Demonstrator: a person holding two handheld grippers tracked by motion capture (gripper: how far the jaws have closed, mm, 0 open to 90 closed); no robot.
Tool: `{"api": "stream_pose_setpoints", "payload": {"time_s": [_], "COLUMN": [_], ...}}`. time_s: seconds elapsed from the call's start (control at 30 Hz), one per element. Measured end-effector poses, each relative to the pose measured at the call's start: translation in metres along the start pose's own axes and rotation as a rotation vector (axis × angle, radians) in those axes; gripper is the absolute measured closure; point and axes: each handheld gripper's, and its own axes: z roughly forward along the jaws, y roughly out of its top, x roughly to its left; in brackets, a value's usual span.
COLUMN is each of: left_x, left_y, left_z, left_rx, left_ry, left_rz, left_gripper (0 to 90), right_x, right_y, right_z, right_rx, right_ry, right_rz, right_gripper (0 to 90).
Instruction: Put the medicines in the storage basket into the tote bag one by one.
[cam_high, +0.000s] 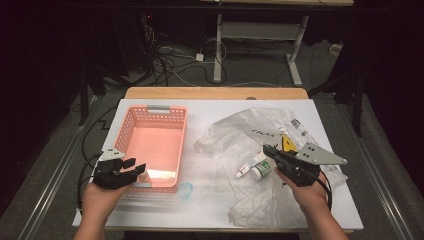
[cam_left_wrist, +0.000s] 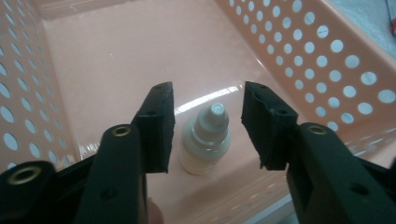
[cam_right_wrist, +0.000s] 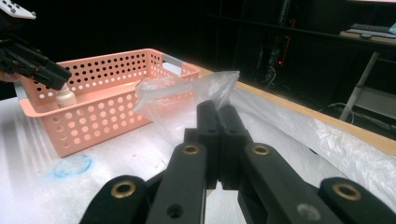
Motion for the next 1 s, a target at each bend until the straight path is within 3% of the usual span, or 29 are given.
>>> {"api": "stream_pose_setpoints", "payload": {"time_s": [0.17, 0.4, 1.0], "left_x": [-0.0012, -0.0013, -0.0027], "left_y": [-0.0008, -0.0014, -0.0003], "left_z": [0.0008, 0.0008, 0.0024], "left_rx": [0.000, 0.006, 0.020], "left_ry": [-0.018, 0.002, 0.022], "left_rz": [0.012, 0.015, 0.027], "left_gripper": [62.1, 69.4, 70.1], "right_x": [0.0003, 0.0007, 0.0021], "right_y": [0.0005, 0.0008, 0.0009], "right_z": [0.0001, -0.0001, 0.0004], "right_rx": [-0.004, -0.005, -0.003], "right_ry": [0.001, 0.001, 0.002], "right_rz": [-0.003, -0.003, -0.004], "right_gripper": [90.0, 90.0, 90.0]}}
